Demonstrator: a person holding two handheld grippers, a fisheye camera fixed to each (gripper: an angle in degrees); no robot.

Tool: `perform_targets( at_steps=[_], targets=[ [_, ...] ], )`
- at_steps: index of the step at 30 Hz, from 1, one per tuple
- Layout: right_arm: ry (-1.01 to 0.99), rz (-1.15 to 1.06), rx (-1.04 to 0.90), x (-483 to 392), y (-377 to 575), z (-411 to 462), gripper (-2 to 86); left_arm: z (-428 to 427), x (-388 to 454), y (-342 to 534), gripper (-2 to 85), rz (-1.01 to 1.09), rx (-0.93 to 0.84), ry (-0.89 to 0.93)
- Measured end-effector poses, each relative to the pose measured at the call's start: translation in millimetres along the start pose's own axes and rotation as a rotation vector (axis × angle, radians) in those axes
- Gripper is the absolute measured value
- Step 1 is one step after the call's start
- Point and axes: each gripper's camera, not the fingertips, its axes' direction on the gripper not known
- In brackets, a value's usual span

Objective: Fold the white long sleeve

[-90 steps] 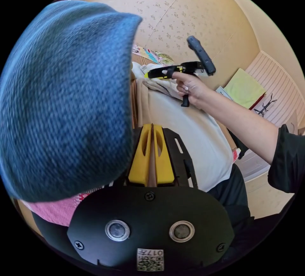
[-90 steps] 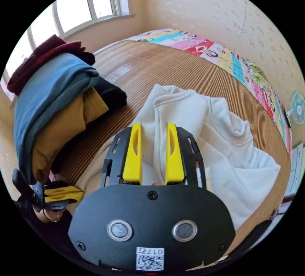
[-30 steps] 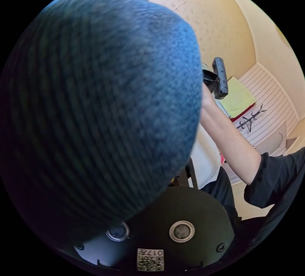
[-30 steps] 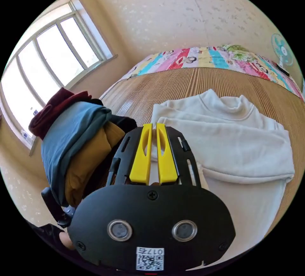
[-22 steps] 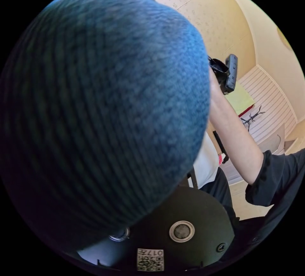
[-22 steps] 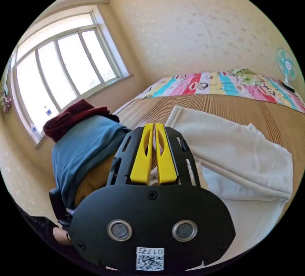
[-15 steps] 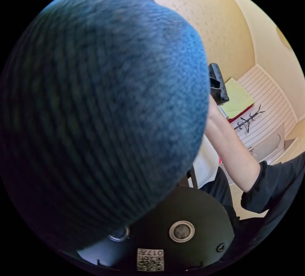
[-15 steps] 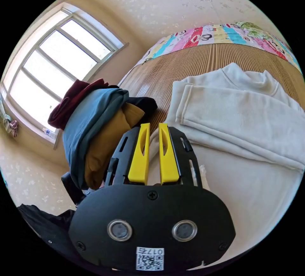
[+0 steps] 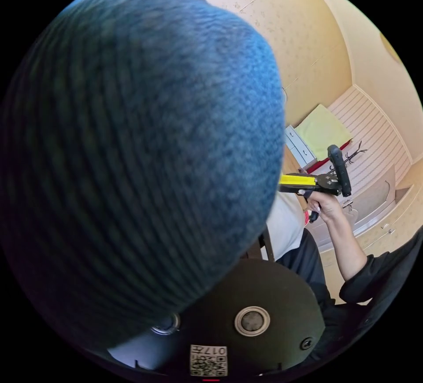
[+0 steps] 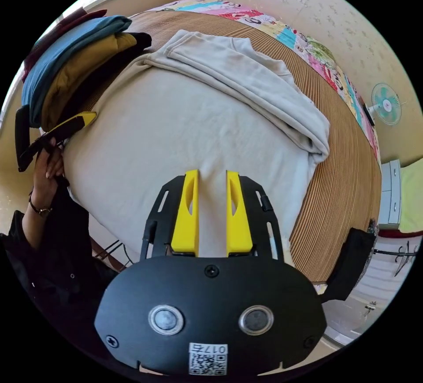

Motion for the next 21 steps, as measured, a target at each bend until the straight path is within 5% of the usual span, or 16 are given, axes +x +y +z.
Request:
perform_targets(
  at_steps=[6, 10, 15, 21],
  targets=[
    [-0.215, 0.127, 0.026, 38, -18, 6, 10.3, -8, -6, 11, 1.9, 0.019, 0.031, 0.000],
    [-0.108, 0.053, -0.060, 12, -50, -1, 9.6, -12, -10, 18, -0.5, 0.029, 0.050, -0.003],
    [0.270, -0.348, -0.233, -83, -92, 14, 6.9, -20, -22, 25, -0.9, 0.014, 0.069, 0.017],
    [0.113, -0.270, -0.261, -64, -117, 10, 3.4, -27, -39, 33, -1.0, -0.002, 0.091, 0.048]
  ],
)
